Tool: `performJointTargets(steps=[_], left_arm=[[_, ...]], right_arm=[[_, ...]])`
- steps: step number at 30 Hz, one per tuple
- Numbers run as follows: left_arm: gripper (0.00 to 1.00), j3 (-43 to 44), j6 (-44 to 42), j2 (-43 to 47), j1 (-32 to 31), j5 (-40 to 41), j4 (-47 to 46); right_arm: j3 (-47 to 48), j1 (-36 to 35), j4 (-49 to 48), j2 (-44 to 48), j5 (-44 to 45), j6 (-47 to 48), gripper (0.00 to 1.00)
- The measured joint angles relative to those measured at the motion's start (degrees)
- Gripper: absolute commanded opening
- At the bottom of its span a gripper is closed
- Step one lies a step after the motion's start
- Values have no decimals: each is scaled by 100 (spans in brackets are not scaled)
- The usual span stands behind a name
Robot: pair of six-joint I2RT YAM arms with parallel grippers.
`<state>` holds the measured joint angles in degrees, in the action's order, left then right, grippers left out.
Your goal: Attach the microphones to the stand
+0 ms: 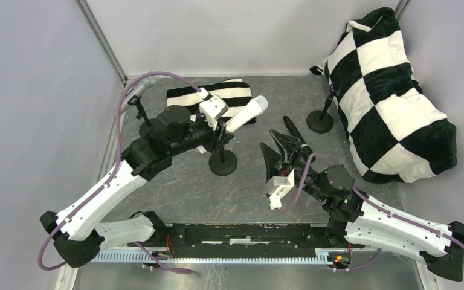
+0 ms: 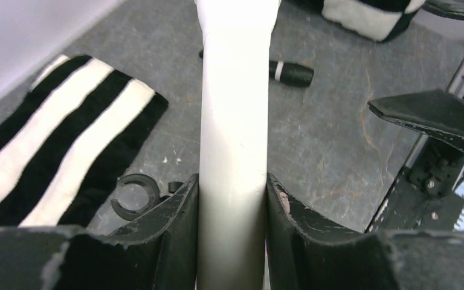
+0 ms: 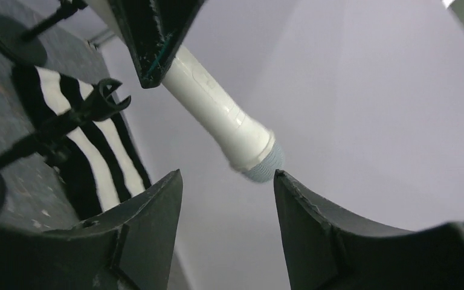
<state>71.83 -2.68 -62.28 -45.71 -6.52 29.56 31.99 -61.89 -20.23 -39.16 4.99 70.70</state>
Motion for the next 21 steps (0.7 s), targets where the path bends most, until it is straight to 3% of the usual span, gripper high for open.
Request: performJointTargets(steps=[6,15,21], left_arm=[[2,-321,280,560,11,258,-702],[2,-1165,586,1158,11,299,-1606],[2,-1517,807,1344,11,297,-2024]], right_arm=[[103,-11,-603,-96,761,-2588,65],[811,63,-713,-560,2236,-5794,75],[1252,531,-616,-874,2048,-8131,74]])
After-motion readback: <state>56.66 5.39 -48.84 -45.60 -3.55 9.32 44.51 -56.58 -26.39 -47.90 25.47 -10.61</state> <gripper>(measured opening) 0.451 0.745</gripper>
